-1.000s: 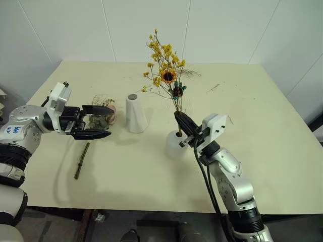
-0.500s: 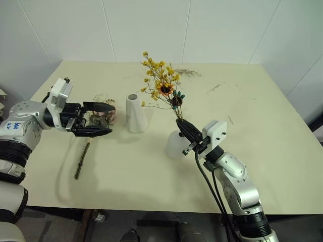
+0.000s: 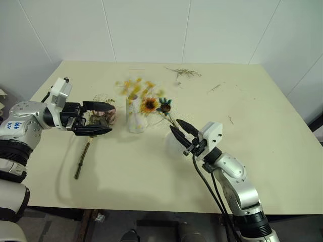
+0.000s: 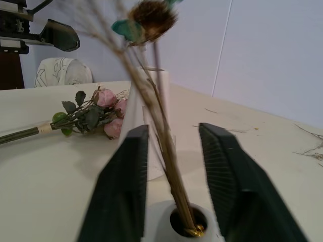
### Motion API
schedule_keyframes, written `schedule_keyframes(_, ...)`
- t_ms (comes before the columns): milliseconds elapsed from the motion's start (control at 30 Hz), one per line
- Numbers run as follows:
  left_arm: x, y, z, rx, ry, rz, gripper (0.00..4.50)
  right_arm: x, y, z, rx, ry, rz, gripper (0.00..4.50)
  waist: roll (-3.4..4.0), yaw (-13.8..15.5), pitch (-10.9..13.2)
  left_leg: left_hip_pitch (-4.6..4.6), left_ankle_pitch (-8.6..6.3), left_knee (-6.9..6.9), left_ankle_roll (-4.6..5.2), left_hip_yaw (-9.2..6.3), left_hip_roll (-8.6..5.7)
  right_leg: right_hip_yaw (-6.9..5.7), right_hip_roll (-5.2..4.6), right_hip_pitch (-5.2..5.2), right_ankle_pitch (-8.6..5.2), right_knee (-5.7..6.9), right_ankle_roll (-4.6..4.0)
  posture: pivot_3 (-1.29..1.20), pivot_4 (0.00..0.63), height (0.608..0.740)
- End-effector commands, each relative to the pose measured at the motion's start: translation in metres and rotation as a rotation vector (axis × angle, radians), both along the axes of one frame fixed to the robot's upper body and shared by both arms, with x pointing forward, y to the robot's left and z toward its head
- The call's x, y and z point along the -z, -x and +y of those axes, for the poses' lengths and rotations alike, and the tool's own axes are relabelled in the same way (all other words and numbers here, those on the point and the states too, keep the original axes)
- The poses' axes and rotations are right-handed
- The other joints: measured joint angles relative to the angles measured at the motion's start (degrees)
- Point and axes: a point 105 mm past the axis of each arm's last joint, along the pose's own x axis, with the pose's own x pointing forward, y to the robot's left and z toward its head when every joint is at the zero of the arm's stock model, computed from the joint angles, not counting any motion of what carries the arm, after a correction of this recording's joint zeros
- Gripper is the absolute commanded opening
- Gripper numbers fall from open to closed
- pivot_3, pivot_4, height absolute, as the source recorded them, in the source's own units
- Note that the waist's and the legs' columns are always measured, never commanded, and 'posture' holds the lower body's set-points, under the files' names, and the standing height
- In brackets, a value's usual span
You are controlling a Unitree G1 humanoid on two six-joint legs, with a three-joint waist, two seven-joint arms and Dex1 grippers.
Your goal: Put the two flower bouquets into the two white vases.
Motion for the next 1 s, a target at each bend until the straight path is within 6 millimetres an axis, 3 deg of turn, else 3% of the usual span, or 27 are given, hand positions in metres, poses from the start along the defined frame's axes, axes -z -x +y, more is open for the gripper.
schedule_keyframes(33,-0.007,0.012,0.000,0.109,-0.025,-0.030,4.50,-0.009,0.007,0.001,-0.024,0.009,-0.038,3.04,0.00,0.0,0.0,0.00,0.00,0.00,0.00,0.00,0.00,0.00,0.00,0.00,0.00,0.00,0.00,0.00,0.150,0.740)
schedule_keyframes(167,-0.007,0.012,0.000,0.106,-0.024,-0.034,4.50,-0.013,0.008,-0.006,-0.013,0.021,-0.042,4.36,0.00,0.0,0.0,0.00,0.00,0.00,0.00,0.00,0.00,0.00,0.00,0.00,0.00,0.00,0.00,0.00,0.150,0.740)
schedule_keyframes(200,-0.007,0.011,0.000,0.105,-0.023,-0.035,4.50,-0.014,0.008,-0.008,-0.008,0.025,-0.044,4.44,0.00,0.0,0.0,0.00,0.00,0.00,0.00,0.00,0.00,0.00,0.00,0.00,0.00,0.00,0.00,0.00,0.150,0.740)
schedule_keyframes(533,-0.005,0.009,-0.004,0.113,-0.019,-0.045,4.50,-0.018,0.008,-0.011,-0.025,0.088,-0.056,4.44,0.00,0.1,0.0,0.00,0.00,0.02,0.00,0.00,0.00,0.00,0.00,0.00,0.00,0.02,0.00,0.00,0.150,0.740)
schedule_keyframes(1000,-0.005,0.006,-0.005,0.109,-0.021,-0.057,4.50,-0.018,-0.002,-0.009,0.039,0.313,0.139,4.44,-0.01,0.2,0.0,-0.01,0.00,0.04,0.00,-0.01,0.00,0.00,0.00,0.00,0.00,0.02,-0.01,0.00,0.150,0.740)
